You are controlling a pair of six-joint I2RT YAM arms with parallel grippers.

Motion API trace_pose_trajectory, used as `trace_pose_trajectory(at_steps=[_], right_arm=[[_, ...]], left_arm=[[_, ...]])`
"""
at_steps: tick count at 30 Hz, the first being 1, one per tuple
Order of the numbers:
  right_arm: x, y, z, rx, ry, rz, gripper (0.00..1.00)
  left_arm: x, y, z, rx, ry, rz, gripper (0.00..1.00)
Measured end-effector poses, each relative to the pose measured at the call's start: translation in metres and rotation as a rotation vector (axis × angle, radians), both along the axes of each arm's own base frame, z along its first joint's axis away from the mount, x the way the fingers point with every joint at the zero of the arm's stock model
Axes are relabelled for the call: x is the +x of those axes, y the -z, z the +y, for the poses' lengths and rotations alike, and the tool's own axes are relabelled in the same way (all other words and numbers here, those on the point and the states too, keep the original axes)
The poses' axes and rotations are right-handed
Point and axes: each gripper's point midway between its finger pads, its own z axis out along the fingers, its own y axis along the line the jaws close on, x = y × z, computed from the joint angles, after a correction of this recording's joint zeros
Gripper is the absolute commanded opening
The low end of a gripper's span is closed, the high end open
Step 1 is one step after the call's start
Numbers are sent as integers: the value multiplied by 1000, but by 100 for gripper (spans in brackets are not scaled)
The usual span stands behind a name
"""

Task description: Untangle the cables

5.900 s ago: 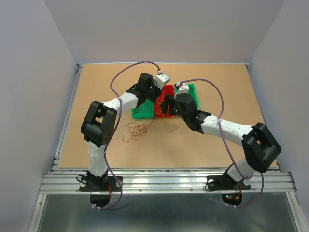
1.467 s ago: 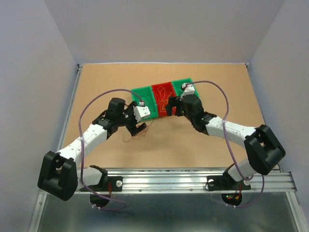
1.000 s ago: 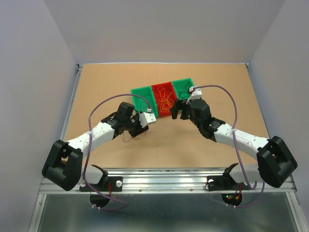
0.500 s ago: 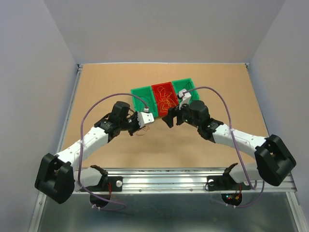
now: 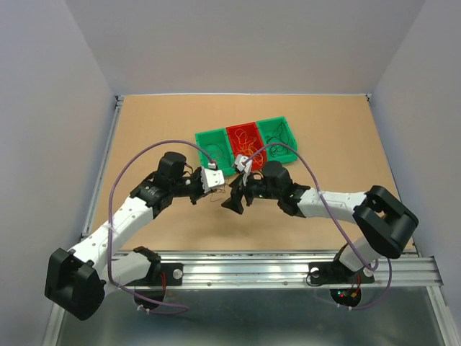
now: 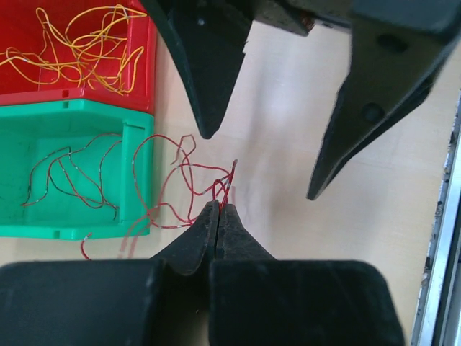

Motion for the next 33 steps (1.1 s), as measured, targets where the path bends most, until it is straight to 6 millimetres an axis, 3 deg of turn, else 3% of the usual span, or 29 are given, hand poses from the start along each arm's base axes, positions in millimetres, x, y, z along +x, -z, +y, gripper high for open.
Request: trace_pose_trajectory(at_steps=[11, 21, 33], right_arm=[[33, 29, 11, -55, 83, -58, 86], [65, -2, 15, 50, 202, -207, 85], [75, -6, 4, 74, 280, -274, 86]], left_arm=[[-7, -34, 8, -85, 13, -40, 0], [-17, -45, 9, -114, 53, -26, 0], [-24, -43, 10, -112, 74, 2, 0]])
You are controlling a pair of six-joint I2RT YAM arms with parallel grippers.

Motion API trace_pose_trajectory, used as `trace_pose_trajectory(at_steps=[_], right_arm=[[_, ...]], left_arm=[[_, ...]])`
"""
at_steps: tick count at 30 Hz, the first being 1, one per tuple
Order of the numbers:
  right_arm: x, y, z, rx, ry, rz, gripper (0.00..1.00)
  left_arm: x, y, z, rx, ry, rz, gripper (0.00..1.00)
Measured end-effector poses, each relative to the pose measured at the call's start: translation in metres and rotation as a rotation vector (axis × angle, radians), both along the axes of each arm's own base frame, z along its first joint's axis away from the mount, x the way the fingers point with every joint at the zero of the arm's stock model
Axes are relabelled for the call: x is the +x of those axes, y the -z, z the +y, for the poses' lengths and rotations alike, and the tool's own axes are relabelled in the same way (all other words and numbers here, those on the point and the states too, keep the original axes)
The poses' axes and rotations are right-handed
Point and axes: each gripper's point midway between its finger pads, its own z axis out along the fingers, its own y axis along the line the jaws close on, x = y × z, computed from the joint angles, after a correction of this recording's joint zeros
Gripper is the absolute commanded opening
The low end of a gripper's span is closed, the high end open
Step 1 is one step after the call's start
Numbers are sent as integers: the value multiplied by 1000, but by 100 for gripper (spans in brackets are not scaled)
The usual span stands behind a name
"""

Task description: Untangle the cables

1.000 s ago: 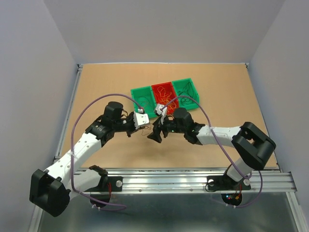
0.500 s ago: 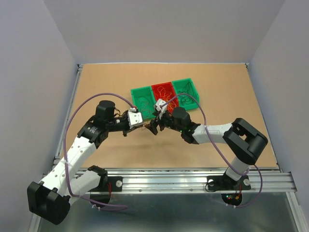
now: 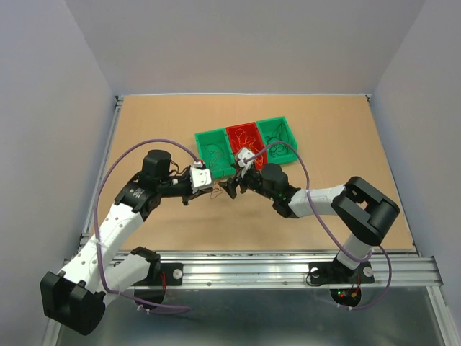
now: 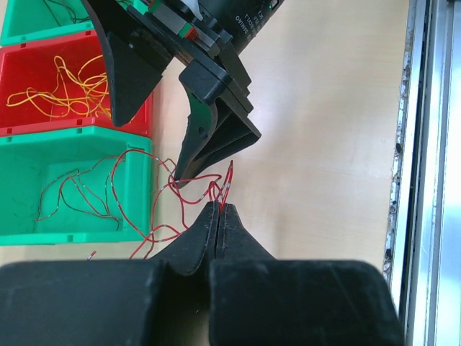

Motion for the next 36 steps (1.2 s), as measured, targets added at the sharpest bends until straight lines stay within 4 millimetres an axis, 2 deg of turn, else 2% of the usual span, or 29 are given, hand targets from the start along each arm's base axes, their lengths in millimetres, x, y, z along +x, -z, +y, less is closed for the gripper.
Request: trace_pose_trajectory(at_steps=[4, 6, 7, 9, 10, 12, 13, 15, 19, 22, 25, 28, 31, 32, 35, 36], right_arm=[[-9, -2, 8, 13, -69, -8, 83], [-17, 3, 13, 10, -125, 4, 76], [-20, 4, 14, 9, -141, 8, 64], [-28, 9, 18, 4, -192, 18, 48], [-30, 10, 20, 5, -210, 25, 35], [-35, 14, 22, 1, -237, 31, 20], [-37, 17, 23, 2, -251, 45, 1], [-38, 21, 25, 3, -260, 65, 0], [-35, 23, 27, 5, -245, 78, 1], [-31, 19, 25, 12, -220, 73, 0], [-30, 6, 21, 30, -201, 48, 1], [-36, -10, 10, 52, -186, 17, 1], [-42, -19, -1, 62, -170, -9, 1], [-44, -21, -6, 63, -163, -16, 0], [-51, -23, -23, 61, -125, -33, 1], [-52, -24, -28, 61, -112, -37, 1]], left_arm=[[-1, -1, 0, -2, 5, 1, 0], [-2, -2, -1, -3, 8, 3, 0], [-2, -4, -1, -5, 9, 2, 0], [-1, -8, -2, -11, 14, -2, 0], [0, -11, -3, -16, 16, -6, 0], [1, -19, -4, -26, 19, -15, 0], [2, -23, -5, -32, 18, -15, 0], [6, -35, -7, -46, 10, -18, 0], [20, -76, -12, -89, -35, -37, 0], [40, -123, -11, -134, -132, -86, 0], [58, -180, -1, -208, -275, -164, 0], [78, -245, 27, -321, -504, -268, 0], [90, -294, 69, -443, -750, -386, 0], [90, -310, 90, -494, -850, -435, 0], [87, -328, 136, -598, -1060, -524, 0], [87, -326, 146, -615, -1111, -539, 0]])
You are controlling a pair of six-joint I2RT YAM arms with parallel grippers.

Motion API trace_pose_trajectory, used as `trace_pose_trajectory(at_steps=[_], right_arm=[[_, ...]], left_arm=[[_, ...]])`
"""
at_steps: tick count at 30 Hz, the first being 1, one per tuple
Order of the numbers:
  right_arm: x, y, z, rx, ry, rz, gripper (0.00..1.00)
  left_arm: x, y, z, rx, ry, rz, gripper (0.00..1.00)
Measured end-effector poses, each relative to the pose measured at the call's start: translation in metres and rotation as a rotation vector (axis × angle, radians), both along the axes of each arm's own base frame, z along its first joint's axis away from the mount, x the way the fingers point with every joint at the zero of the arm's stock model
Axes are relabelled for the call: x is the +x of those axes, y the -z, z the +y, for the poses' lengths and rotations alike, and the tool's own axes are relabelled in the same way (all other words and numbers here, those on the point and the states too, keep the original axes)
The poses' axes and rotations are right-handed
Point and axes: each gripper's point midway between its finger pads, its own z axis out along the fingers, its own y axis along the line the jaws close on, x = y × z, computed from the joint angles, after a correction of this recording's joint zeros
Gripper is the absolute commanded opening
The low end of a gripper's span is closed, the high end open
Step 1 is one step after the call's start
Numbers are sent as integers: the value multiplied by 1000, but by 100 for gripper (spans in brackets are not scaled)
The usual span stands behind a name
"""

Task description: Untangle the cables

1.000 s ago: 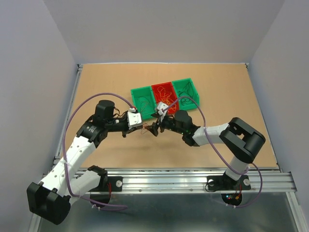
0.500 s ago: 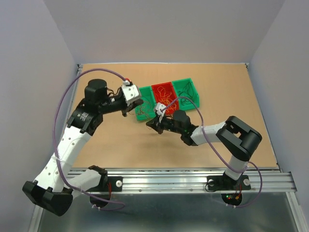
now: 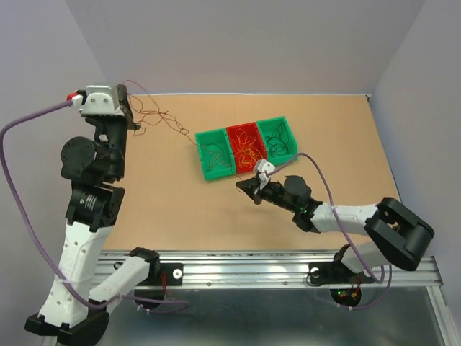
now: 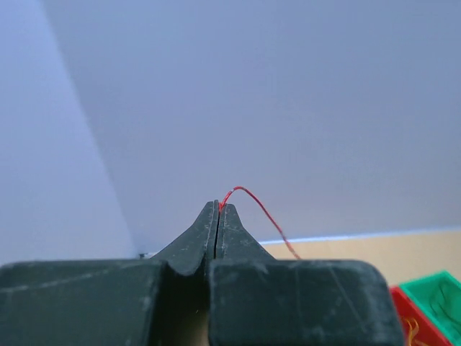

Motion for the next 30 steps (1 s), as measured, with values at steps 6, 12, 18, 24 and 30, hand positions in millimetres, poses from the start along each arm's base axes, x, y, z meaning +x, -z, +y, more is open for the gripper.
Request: trace_pose_trajectory(at_steps=[6, 12, 18, 24, 30], right_arm=[[-3, -36, -50, 94, 184, -71, 1], [-1, -100, -144, 369, 563, -111, 1], [-25, -143, -251, 742, 895, -37, 1], [-35, -115, -276, 788, 979, 64, 1], [-17, -75, -251, 578, 1006, 115, 8]], left_arm=[[3, 11, 57, -130, -265, -60, 0], [30, 40, 80, -157, -361, -20, 0], [65, 86, 51, -127, -209, 108, 0], [74, 107, 23, -147, -25, 191, 0], [73, 114, 39, -175, -6, 197, 0]])
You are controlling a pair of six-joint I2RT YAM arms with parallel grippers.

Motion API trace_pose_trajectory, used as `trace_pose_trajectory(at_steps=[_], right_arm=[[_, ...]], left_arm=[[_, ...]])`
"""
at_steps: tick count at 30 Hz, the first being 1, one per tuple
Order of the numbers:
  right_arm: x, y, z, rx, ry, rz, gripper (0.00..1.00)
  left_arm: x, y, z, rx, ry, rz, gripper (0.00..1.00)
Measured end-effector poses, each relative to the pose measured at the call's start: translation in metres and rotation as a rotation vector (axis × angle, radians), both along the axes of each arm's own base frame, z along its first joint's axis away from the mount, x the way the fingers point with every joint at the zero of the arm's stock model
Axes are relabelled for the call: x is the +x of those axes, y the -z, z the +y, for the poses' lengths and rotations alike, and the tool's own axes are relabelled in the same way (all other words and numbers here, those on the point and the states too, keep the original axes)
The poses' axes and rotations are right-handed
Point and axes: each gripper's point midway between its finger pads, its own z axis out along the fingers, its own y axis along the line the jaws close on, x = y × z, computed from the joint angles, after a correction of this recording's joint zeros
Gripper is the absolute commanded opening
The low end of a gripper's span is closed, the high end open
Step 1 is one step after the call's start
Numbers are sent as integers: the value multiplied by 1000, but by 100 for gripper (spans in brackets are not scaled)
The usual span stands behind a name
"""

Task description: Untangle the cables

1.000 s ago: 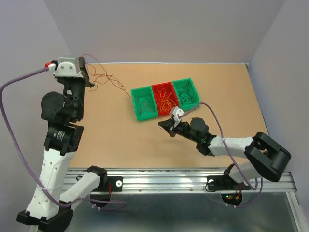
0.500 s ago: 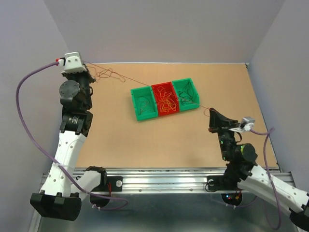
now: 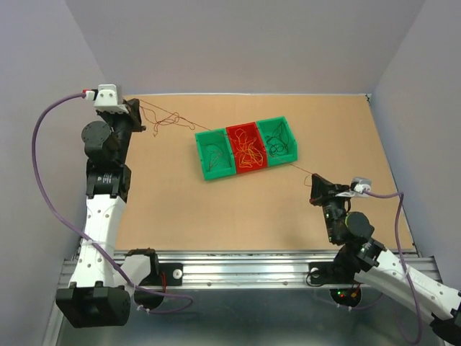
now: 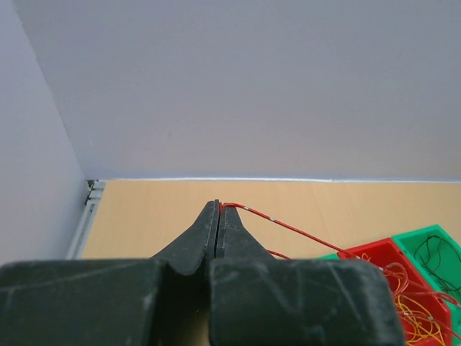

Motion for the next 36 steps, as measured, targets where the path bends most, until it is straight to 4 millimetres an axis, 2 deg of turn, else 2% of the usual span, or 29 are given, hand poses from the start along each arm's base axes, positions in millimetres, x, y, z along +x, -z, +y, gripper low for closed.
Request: trace_pose_trajectory(at_steps=[1, 3, 4, 7, 10, 13, 16, 19, 23, 28, 31, 34, 36], right_arm=[[2, 4, 3, -29, -7, 13, 11], [5, 8, 11, -76, -35, 25, 26], [7, 11, 19, -106, -70, 31, 51], [7, 14, 52, -219, -231, 29, 80], [1, 16, 89, -307, -415, 20, 88], [-7, 23, 124, -370, -590, 6, 89], [-16, 33, 146, -404, -714, -2, 89], [-24, 40, 164, -419, -817, -19, 87], [-33, 25, 179, -392, -897, -107, 86], [-45, -16, 186, -314, -943, -277, 85], [-52, -32, 188, -284, -965, -347, 83], [-54, -35, 191, -276, -979, -365, 81], [-52, -30, 195, -277, -987, -351, 78]], left_arm=[[-1, 0, 0, 5, 9, -6, 0], [-5, 1, -7, 40, 93, -34, 0], [-6, 1, -10, 52, 121, -40, 0], [-19, -3, -51, 125, 369, -80, 0], [-36, -1, -89, 190, 564, -105, 0], [-58, 9, -133, 270, 747, -131, 0], [-81, 28, -170, 333, 901, -136, 0], [-97, 43, -191, 376, 997, -132, 0], [-108, 60, -210, 428, 1081, -118, 0], [-116, 87, -232, 466, 1164, -64, 0], [-121, 96, -242, 485, 1198, -49, 0], [-126, 108, -252, 508, 1229, -28, 0], [-129, 114, -256, 521, 1246, -16, 0]])
